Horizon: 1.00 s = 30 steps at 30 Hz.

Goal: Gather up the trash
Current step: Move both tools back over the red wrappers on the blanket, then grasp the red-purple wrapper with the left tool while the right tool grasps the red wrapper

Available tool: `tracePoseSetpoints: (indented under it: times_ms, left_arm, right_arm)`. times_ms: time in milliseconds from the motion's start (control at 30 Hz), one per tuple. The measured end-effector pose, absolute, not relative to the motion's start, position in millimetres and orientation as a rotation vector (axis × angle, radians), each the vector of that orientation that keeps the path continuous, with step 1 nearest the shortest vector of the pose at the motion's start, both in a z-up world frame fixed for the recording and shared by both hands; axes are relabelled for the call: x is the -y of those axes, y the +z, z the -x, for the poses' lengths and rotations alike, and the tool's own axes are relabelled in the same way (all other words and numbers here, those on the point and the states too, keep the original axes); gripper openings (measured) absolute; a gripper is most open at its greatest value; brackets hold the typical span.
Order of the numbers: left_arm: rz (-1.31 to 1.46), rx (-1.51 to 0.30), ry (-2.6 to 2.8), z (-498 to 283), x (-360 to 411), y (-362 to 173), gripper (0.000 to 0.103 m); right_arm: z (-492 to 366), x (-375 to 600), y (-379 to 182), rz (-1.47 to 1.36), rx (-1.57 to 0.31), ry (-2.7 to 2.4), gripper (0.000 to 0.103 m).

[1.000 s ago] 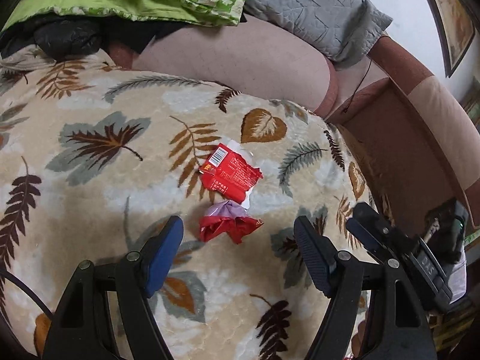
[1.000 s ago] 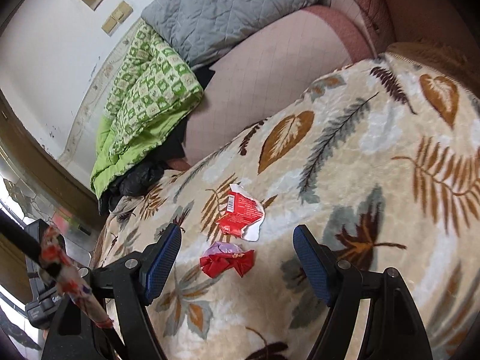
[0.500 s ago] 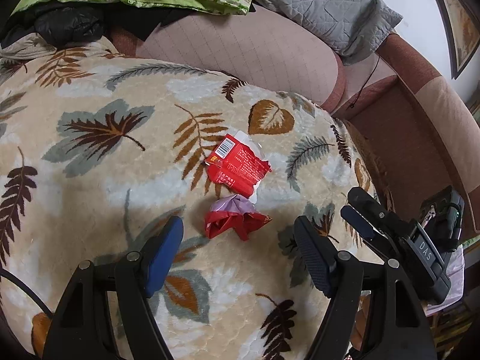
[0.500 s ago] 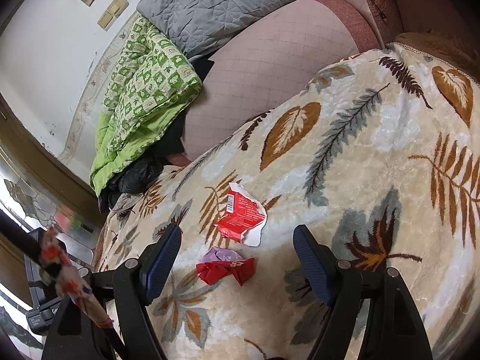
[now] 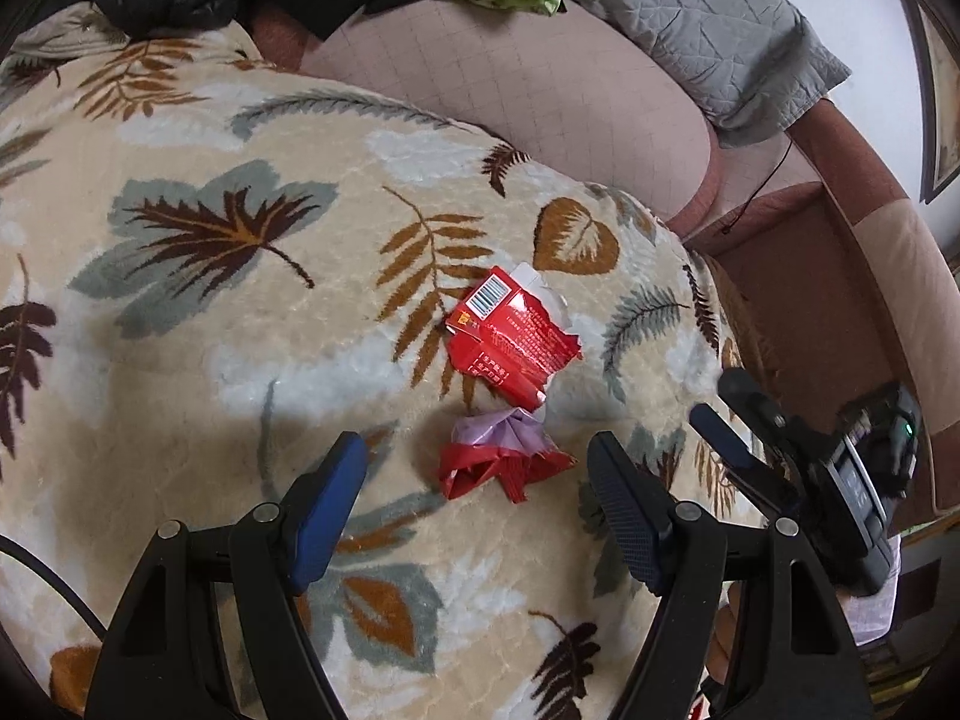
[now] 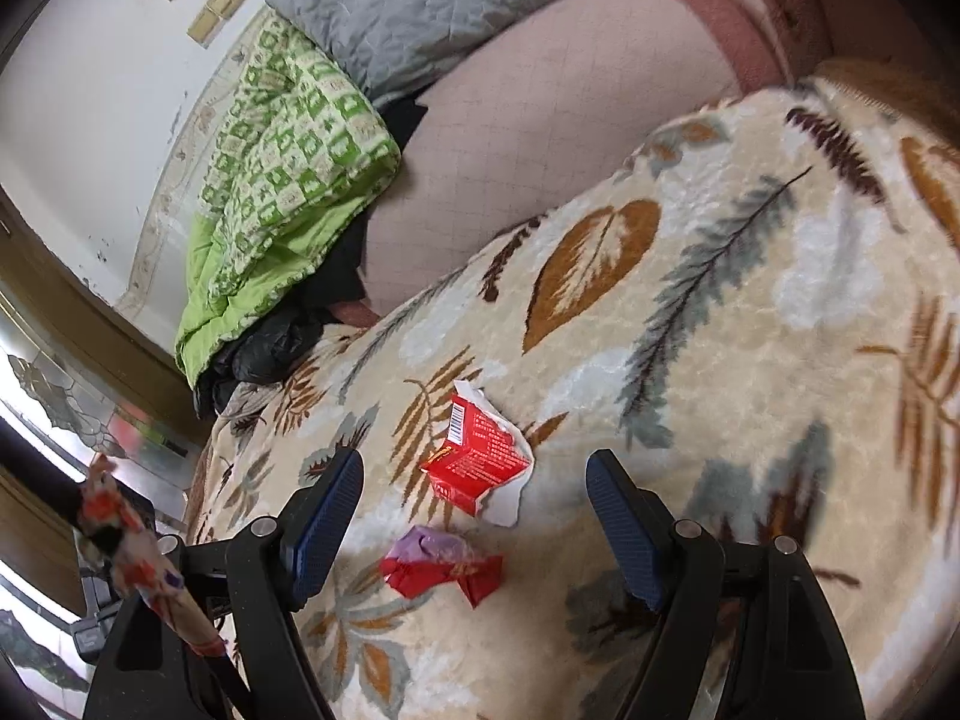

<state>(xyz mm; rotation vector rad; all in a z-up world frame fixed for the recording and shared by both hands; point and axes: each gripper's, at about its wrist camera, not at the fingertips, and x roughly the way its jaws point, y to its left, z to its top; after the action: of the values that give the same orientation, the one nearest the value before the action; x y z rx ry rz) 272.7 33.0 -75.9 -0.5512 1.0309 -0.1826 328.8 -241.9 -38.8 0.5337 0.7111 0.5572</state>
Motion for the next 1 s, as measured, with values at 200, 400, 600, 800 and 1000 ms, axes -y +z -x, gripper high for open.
tracePoseSetpoints:
  times_ms: [200, 400, 600, 800, 1000]
  left_arm:
    - [0.564, -1.103, -0.216, -290.6, -16.2, -96.6, 0.075]
    - [0.541, -1.169, -0.201, -301.7, -4.0, -121.9, 0.075]
    - [0.563, -1.18, -0.197, -305.9, -3.8, -131.0, 0.069]
    - [0.508, -1.186, -0.187, -310.1, 1.0, -135.4, 0.021]
    - [0.449, -1.116, -0.214, -301.1, 7.1, -106.1, 0.019]
  right_arm:
    - [-371.2, 215.7, -67.2, -0.545, -0.787, 0.588, 0.068]
    - [-402.5, 186.9, -93.1, -0.465, -0.848, 0.548, 0.035]
    - [-387.7, 197.3, -87.4, -0.461, -0.811, 0.548, 0.005]
    - [-362.1, 213.0, -67.6, -0.452, -0.748, 0.495, 0.004]
    - [-351.1, 222.3, -55.9, -0.463, -0.734, 0.421, 0.004]
